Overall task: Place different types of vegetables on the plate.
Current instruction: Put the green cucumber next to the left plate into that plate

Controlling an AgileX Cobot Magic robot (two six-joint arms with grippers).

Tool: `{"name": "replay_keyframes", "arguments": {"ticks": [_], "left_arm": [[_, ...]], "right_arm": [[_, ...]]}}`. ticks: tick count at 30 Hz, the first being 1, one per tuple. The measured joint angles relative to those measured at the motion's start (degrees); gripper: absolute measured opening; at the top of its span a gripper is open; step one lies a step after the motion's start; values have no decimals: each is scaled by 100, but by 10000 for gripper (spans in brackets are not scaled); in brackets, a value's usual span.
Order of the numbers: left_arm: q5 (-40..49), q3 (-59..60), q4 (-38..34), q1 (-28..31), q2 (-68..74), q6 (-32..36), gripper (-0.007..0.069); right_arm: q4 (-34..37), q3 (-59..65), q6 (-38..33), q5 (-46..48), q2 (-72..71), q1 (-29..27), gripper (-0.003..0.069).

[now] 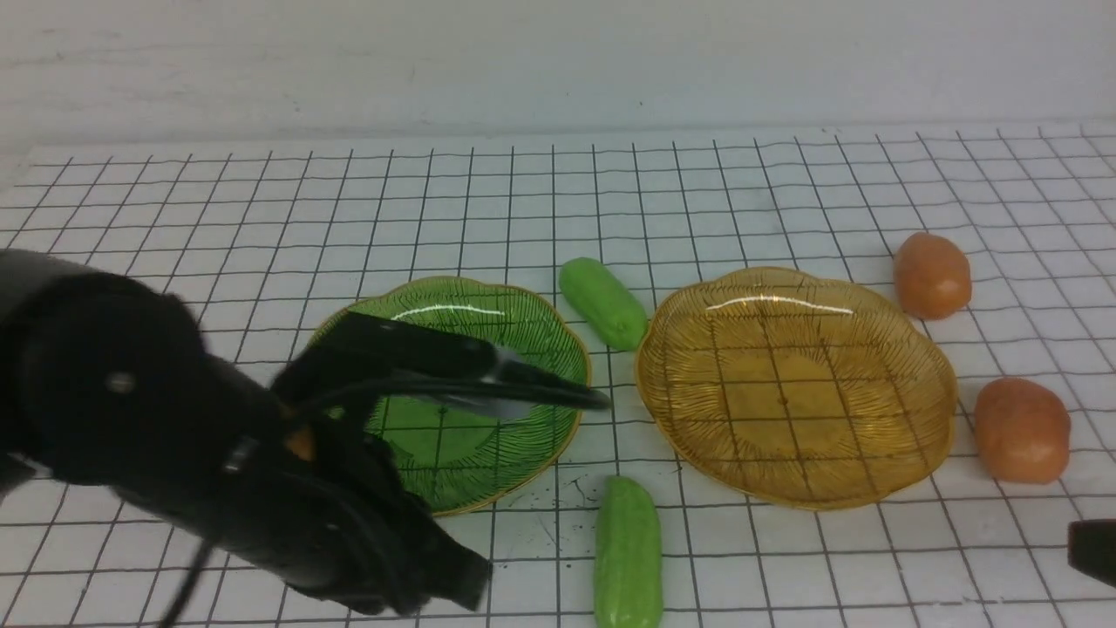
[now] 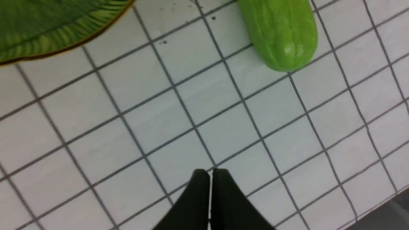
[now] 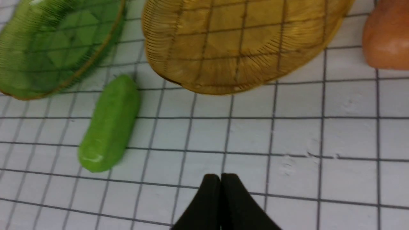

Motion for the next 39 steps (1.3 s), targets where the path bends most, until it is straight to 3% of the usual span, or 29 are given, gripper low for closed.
{"name": "replay_keyframes", "arguments": {"ticks": [9, 13, 21, 24, 30, 32, 35, 39], "left_arm": [[274, -1460, 231, -799, 1634, -163, 7], [385, -1960, 289, -864, 2250, -106, 97], [438, -2753, 428, -870, 3303, -236, 563], [226, -2765, 435, -870, 3556, -415, 653], [-49, -2783, 441, -870, 3950, -741, 659], [-43, -2783, 441, -870, 4021, -751, 614], [78, -2783, 452, -870, 4125, -758, 368], [469, -2931, 453, -870, 4066, -690, 382]], "right_arm": [[-324, -24, 132, 1, 187, 0, -14], [-365, -29, 132, 1, 187, 0, -14], [-370, -29, 132, 12, 187, 0, -14], [-370, -29, 132, 23, 187, 0, -12], [-370, -29, 141, 10, 187, 0, -11], [-370, -29, 177, -6, 187, 0, -11], [-396, -29, 256, -5, 187, 0, -11], [-901, -275, 438, 48, 327, 0, -11]]}}
